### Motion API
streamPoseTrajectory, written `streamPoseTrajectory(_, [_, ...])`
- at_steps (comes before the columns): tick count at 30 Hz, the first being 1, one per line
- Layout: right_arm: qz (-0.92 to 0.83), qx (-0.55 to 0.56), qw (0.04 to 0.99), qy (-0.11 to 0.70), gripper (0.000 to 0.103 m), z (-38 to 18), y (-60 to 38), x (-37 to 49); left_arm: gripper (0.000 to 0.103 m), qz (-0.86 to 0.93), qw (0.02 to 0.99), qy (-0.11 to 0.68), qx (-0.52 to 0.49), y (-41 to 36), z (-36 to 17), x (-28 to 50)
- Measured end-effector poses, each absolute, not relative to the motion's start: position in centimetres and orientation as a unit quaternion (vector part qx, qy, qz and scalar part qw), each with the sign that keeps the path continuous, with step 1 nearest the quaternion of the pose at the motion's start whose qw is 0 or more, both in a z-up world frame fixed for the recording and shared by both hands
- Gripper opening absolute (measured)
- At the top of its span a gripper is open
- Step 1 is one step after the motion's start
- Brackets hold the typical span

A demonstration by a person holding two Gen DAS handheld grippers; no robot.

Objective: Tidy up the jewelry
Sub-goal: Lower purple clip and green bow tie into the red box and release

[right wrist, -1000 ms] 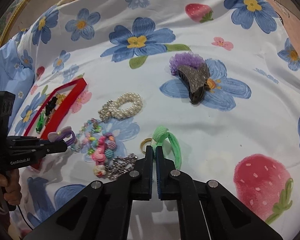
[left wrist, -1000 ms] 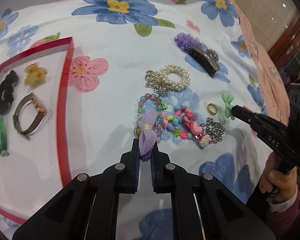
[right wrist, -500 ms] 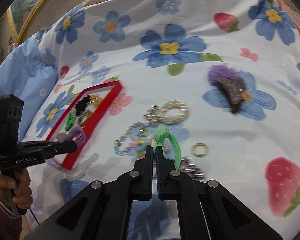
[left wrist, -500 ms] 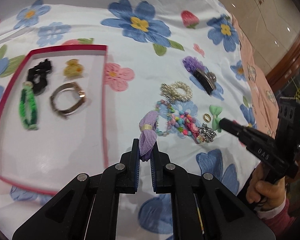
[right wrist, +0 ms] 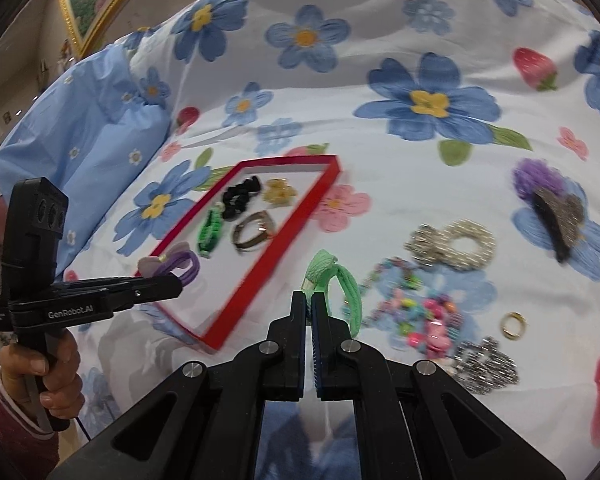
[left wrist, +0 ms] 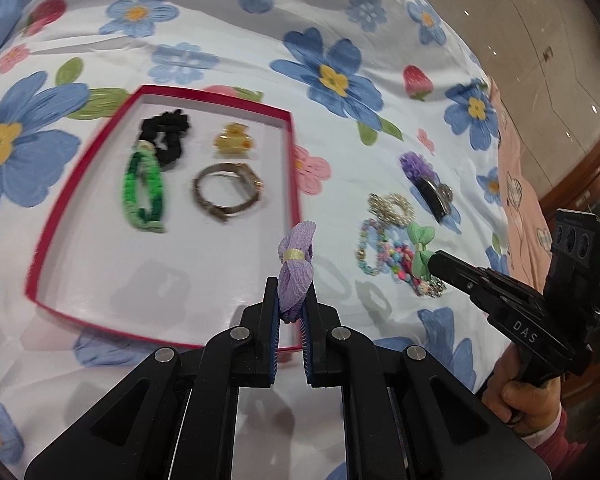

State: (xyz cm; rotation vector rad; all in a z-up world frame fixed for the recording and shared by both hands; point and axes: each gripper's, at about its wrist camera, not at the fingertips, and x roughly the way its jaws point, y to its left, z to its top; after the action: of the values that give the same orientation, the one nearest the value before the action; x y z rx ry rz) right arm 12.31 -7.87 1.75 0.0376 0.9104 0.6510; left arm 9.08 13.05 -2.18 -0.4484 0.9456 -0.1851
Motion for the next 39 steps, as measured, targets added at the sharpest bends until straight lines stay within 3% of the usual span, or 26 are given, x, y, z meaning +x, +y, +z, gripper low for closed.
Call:
streamPoseTrajectory(18, [0.379, -0.012, 0.808, 0.451, 0.003, 0.2, 3.0, 14.3, 0.008, -0.026, 0.849, 0.446, -0.283, 21.6, -5.3, 9.4])
streamPoseTrajectory(37, [0.376, -0.049, 0.780, 0.499, 0.003, -4.5, 7.6, 16.6, 0.008, -0.006, 0.826, 0.487, -0.285, 22.8, -9.3, 12.7])
streamPoseTrajectory(39, [0.375, -0.050, 0.778, 0.501, 0.006, -4.9, 7.7, 16.7, 0.014, -0.004, 0.825, 0.488, -0.286, 22.9, -9.3, 12.6])
